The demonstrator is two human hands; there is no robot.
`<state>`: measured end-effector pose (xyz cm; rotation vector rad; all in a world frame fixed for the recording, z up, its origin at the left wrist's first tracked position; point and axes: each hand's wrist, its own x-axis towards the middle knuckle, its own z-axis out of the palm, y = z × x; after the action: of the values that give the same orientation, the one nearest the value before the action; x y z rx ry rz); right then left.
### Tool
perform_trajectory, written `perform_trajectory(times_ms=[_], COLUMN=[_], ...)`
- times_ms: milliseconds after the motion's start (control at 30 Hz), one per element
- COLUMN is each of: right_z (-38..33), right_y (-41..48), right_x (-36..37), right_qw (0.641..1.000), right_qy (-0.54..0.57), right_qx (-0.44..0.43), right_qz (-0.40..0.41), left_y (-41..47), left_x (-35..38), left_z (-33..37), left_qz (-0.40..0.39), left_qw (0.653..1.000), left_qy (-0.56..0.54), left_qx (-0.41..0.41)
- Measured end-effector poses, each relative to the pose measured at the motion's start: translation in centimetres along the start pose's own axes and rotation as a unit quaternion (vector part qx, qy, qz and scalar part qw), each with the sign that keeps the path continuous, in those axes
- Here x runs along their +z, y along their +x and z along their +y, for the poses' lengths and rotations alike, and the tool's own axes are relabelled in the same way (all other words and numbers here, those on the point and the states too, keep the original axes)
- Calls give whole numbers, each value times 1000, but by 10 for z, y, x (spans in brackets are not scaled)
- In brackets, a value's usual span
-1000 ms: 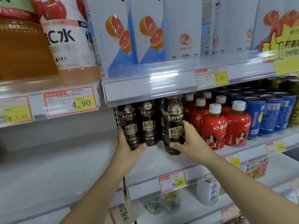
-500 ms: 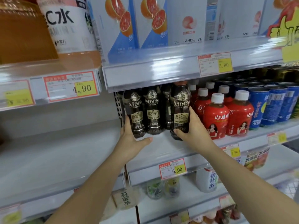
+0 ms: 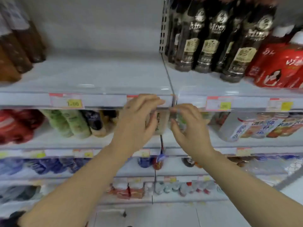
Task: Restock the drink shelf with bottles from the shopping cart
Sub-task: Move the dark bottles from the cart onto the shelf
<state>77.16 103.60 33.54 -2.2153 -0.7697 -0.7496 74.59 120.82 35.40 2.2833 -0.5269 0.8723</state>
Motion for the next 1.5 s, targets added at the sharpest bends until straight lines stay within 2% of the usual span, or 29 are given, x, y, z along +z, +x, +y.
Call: perform_trajectory(times_ms=[100, 233, 300, 400, 500, 667, 800, 833, 900, 967, 1067, 1233, 1367, 1500], right_z=[-32, -83, -111, -150, -179, -208, -226, -230, -236, -241, -243, -236, -226, -218], right_y=[-22, -47, -65, -100, -134, -185, -216, -223, -239, -253, -269, -284, -280, -255], right_x=[66, 162, 213, 288, 354, 441, 494, 505, 522, 532, 535, 532, 522, 500], right_qw=[993, 965, 940, 886, 825, 737, 681, 665, 630, 609, 602, 639, 668, 657], right_qy=[57, 119, 125, 106, 70, 41, 29, 27, 22, 16, 19, 49, 77, 165], right_qx=[-3, 8, 19, 12, -7, 26, 74, 83, 84, 79, 117, 149, 202, 312], right_qz=[-102, -232, -316, -451, -561, -674, -728, -742, -772, -789, -789, -753, -713, -667], left_y=[-80, -192, -250, -337, -411, -500, -540, -548, -563, -574, -583, -583, -571, -560], left_x=[-26, -70, -94, -123, -148, -172, -179, -179, -178, -178, -173, -160, -157, -155], left_z=[-39, -95, -118, -146, -170, -206, -231, -237, -248, -257, -267, -279, -281, -264], left_qz=[-18, -70, -69, -74, -83, -82, -62, -79, -177, -284, -349, -350, -247, -82], left_qw=[996, 955, 919, 838, 765, 686, 676, 678, 684, 665, 631, 608, 602, 643], left_qy=[27, 43, 49, 49, 59, 58, 59, 75, 130, 152, 131, 111, 63, 7], left_qx=[-83, -286, -386, -539, -636, -721, -732, -727, -695, -674, -680, -704, -756, -761])
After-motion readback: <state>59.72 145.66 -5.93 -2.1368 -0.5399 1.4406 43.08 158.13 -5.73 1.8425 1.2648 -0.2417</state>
